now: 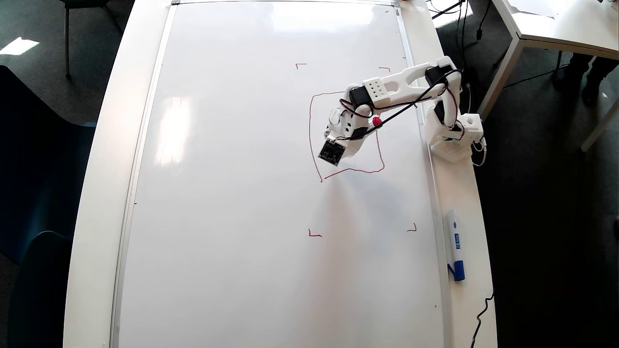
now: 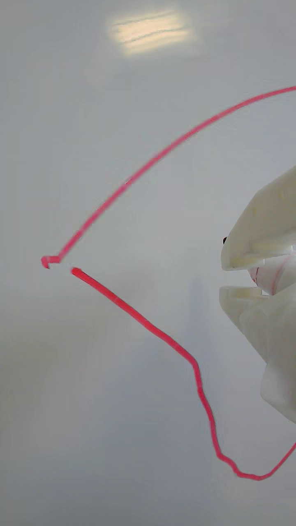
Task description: Draw on a whiteboard a robot head using a pen attached to the gripper
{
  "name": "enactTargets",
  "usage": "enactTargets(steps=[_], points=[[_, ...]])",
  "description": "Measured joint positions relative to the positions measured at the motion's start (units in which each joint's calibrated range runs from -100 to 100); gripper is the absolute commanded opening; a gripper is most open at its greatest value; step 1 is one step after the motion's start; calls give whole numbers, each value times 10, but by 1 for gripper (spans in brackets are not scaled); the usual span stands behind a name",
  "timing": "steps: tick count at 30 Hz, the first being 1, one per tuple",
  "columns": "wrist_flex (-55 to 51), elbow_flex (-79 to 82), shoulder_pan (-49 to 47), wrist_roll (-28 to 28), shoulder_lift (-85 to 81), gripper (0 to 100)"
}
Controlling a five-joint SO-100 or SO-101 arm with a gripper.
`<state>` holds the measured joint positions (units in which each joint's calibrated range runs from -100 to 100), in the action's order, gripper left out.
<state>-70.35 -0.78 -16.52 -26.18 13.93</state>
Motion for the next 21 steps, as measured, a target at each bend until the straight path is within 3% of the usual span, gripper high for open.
enactTargets(steps=[21], points=[[5,9,-24,0,0,1]])
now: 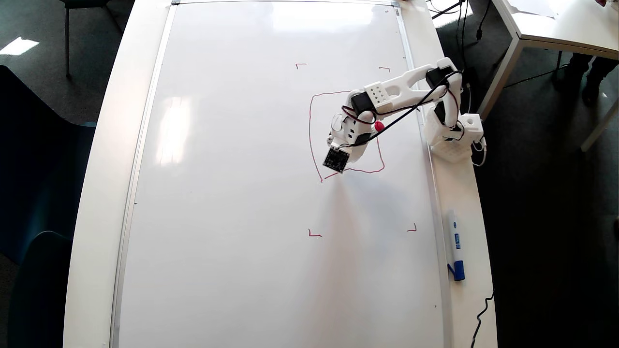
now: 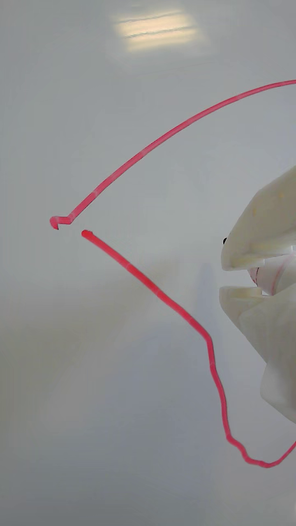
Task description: Draw on a whiteboard a robot head using a pen attached to the gripper
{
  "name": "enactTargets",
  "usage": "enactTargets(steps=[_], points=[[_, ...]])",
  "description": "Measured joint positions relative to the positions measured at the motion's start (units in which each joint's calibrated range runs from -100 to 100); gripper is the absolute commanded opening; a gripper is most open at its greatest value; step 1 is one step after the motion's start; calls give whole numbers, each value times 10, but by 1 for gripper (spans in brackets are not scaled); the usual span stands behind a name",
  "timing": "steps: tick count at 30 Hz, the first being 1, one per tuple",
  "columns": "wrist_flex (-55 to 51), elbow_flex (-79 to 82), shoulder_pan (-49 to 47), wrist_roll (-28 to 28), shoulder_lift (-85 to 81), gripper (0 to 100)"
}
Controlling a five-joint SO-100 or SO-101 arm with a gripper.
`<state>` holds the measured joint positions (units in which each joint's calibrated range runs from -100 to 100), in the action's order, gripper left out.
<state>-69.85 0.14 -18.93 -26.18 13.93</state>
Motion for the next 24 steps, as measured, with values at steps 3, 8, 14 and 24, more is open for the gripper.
enactTargets(steps=[3,8,14,24], points=[[12,0,-1,0,0,1],[26,0,3,0,0,1],[35,0,1,0,7,1],[35,2,0,0,17,1]])
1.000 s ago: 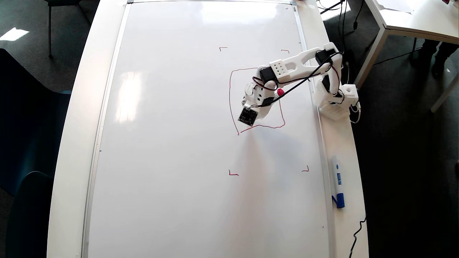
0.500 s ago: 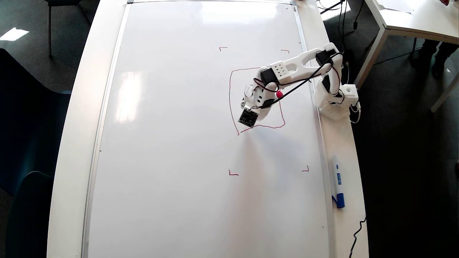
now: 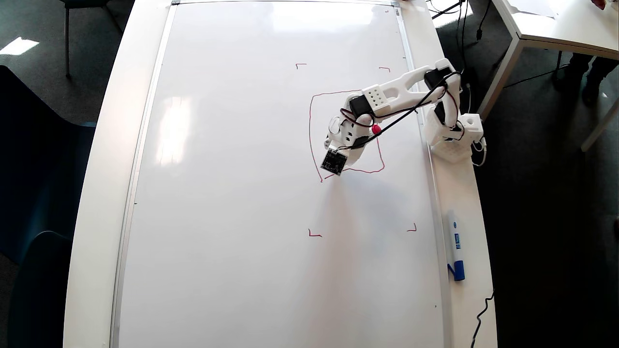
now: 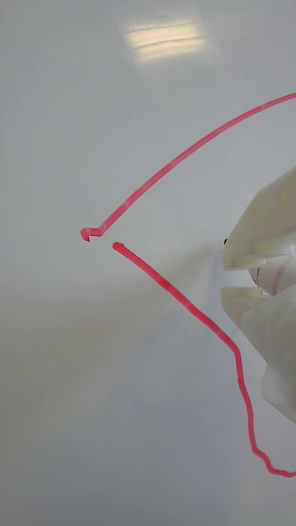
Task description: Draw on a whiteboard a robot head using a pen attached to the gripper
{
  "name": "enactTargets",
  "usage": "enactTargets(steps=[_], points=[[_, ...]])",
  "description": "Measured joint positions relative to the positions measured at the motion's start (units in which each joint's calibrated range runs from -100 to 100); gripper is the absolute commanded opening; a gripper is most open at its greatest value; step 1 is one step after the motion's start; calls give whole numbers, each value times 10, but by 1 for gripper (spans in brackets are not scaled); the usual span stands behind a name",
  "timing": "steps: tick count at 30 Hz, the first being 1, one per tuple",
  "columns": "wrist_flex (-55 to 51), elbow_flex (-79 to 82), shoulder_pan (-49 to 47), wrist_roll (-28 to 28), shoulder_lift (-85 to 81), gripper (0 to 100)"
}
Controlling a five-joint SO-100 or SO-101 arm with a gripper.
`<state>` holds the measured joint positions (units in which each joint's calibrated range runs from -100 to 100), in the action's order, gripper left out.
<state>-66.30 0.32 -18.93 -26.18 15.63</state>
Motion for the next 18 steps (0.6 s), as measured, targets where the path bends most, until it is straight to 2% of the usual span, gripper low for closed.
enactTargets(steps=[18], points=[[1,41,-1,0,2,1]])
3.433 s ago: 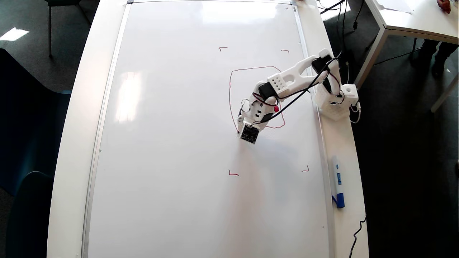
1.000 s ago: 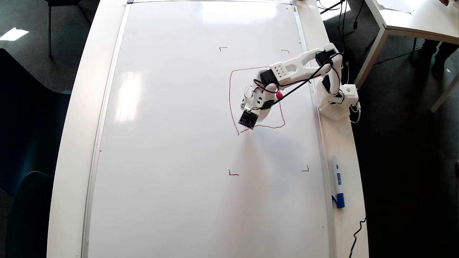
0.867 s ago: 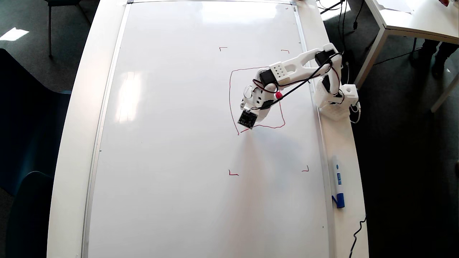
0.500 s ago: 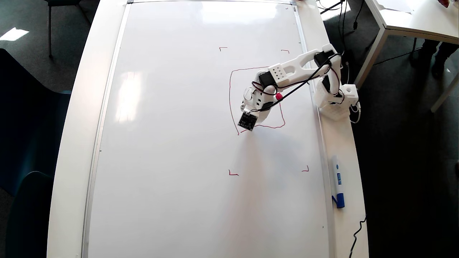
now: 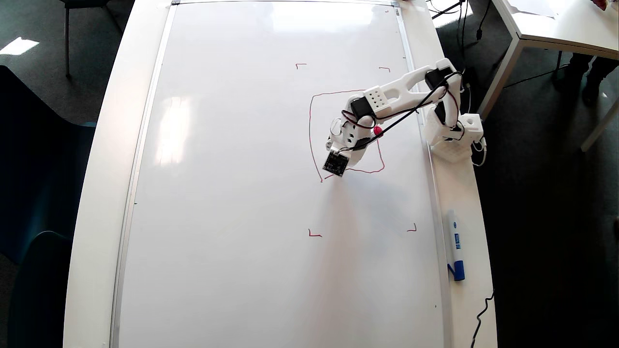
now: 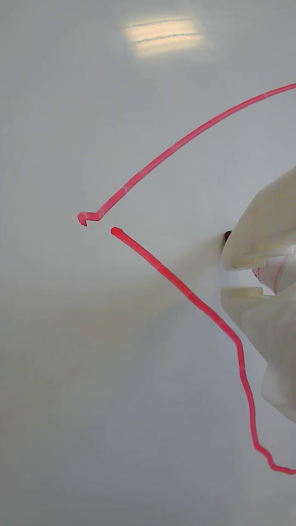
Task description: Draw on a whiteboard a robot head using a pen attached to the gripper
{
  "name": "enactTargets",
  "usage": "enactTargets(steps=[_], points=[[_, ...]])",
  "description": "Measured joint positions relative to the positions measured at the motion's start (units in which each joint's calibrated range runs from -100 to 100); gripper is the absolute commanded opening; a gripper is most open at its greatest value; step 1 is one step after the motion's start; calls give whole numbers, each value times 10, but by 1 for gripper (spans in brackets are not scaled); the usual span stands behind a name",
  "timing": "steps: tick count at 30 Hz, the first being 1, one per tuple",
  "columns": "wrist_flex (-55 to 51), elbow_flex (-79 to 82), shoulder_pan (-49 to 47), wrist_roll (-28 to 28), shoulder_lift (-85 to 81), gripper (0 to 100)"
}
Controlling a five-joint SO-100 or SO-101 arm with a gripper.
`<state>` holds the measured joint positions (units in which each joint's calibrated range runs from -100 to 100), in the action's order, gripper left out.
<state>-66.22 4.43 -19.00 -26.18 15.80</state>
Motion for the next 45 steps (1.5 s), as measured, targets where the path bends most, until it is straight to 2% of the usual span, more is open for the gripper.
enactTargets(steps=[18,29,45], points=[[-1,134,1,0,-94,1],[-1,140,51,0,-96,1],[39,122,57,0,-77,1]])
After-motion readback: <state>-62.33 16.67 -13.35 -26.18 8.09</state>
